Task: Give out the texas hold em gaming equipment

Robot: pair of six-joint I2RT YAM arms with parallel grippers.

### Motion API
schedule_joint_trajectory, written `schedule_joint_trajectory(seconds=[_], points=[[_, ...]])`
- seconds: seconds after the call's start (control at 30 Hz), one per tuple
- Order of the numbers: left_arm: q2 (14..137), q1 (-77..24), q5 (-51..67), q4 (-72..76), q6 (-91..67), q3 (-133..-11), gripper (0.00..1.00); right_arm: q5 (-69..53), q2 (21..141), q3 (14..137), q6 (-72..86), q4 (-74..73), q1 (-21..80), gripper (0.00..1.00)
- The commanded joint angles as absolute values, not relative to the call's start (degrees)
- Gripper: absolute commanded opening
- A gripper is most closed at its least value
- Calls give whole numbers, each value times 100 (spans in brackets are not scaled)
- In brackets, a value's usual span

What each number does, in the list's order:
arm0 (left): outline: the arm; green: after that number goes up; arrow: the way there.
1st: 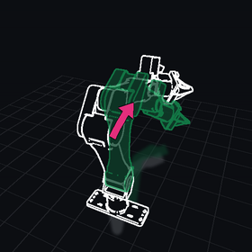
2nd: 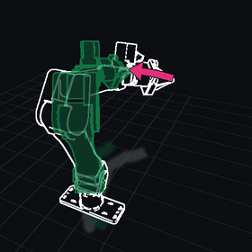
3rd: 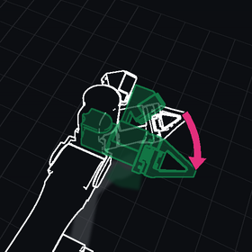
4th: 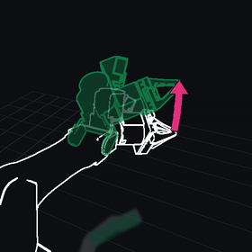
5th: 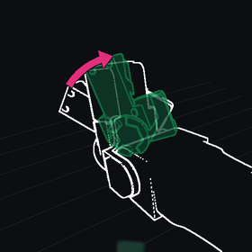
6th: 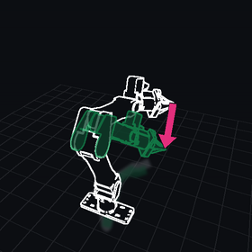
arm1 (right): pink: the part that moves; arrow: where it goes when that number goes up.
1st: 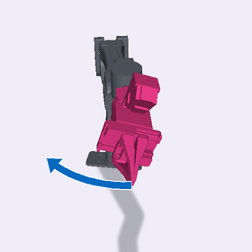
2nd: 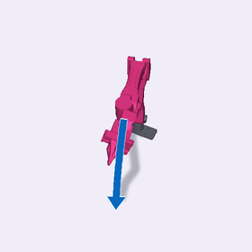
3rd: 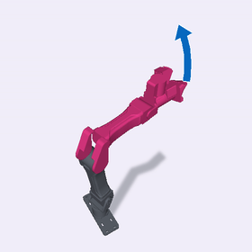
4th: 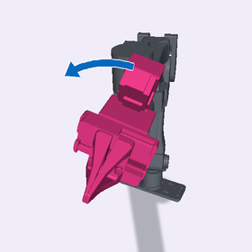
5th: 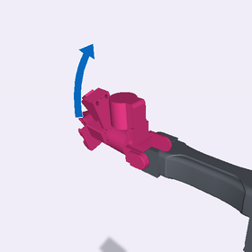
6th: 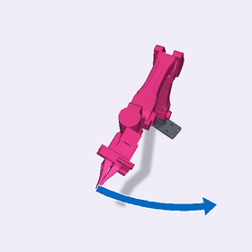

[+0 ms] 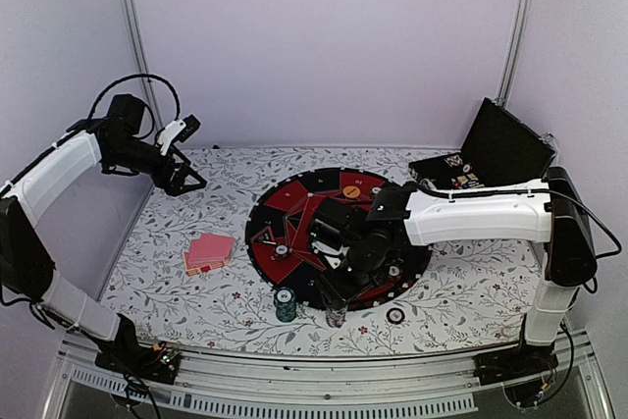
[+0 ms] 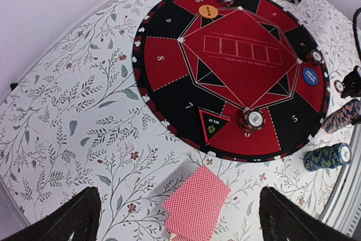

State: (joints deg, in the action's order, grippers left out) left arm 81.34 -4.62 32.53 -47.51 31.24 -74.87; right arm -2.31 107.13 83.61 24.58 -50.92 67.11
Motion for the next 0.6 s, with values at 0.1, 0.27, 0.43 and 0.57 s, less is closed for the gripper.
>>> schedule_joint_trajectory(seconds=[0.1, 0.27, 0.43, 0.57], points=[[8044, -527, 3261, -4801, 3129, -7620, 100, -264, 10851, 8323, 2428, -5031, 6749, 62], [8050, -525, 3243, -4797, 3137, -7620, 100, -272, 10854, 8314, 2426, -5039, 6751, 62], [8068, -527, 3271, -4801, 3129, -7629, 100, -249, 10824, 8323, 2434, -5068, 6750, 54], [8094, -526, 3287, -4799, 3129, -7648, 100, -197, 10777, 8385, 2443, -5131, 6759, 45]])
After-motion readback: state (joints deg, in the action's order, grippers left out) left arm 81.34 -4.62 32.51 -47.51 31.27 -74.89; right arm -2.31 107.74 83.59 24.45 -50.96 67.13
